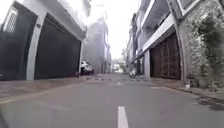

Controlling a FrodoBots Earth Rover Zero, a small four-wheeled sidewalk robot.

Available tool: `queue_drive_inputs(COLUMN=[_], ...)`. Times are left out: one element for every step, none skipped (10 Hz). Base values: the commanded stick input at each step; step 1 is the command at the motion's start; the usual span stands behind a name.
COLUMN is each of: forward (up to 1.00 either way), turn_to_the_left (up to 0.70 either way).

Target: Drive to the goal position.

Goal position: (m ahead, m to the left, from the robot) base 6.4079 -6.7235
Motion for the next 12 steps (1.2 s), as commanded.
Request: queue_drive_inputs(forward=[1.0,1.0,1.0,1.0,1.0,1.0,1.0,1.0,1.0,1.0,1.0,1.0], turn_to_the_left=[0.0,0.0,0.0,0.0,0.0,0.0,0.0,0.0,0.0,0.0,0.0,0.0])
